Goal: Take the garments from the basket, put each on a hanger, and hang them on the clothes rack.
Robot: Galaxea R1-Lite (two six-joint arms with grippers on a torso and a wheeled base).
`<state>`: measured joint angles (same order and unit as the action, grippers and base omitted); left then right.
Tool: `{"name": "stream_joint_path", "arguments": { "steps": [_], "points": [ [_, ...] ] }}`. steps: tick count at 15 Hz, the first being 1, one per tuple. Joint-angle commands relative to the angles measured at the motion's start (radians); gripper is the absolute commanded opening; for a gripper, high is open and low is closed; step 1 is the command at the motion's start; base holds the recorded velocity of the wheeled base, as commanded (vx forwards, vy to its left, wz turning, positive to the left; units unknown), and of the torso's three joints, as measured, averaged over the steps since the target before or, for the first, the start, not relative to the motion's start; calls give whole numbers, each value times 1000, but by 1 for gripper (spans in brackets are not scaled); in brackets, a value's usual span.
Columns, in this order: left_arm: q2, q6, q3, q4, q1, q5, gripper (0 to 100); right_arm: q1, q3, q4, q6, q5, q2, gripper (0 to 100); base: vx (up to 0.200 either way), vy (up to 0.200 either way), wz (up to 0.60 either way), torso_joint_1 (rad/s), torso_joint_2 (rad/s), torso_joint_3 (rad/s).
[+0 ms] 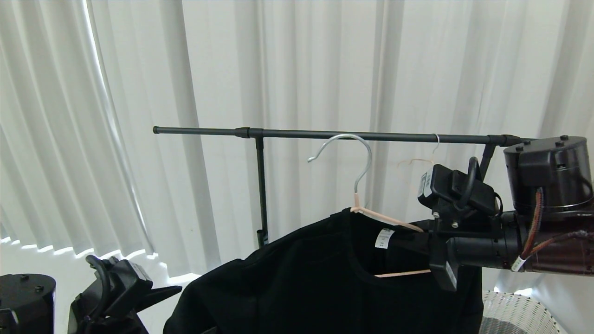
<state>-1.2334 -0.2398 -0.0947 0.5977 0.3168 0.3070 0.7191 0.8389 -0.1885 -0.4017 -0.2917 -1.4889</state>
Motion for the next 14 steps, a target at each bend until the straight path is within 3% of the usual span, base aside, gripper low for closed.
{"name": "stream_joint_path", "arguments": {
  "steps": [1, 4, 8, 14],
  "points": [
    [-12, -1, 10, 2, -12, -2, 0, 6, -3, 0, 0, 2, 3, 0, 0, 0, 0, 0, 0, 0],
    [-18, -3, 21, 1, -157, -8, 0, -38, -15, 0, 4, 5, 9, 0, 0, 0, 0, 0, 0, 0],
    [-29, -64, 33, 1, -334, -9, 0, -112, -21, -2, 4, 6, 22, 0, 0, 0, 0, 0, 0, 0],
    [-21, -69, 29, 7, -329, -45, 0, -133, -21, -3, 6, 6, 24, 0, 0, 0, 0, 0, 0, 0]
  ]
}}
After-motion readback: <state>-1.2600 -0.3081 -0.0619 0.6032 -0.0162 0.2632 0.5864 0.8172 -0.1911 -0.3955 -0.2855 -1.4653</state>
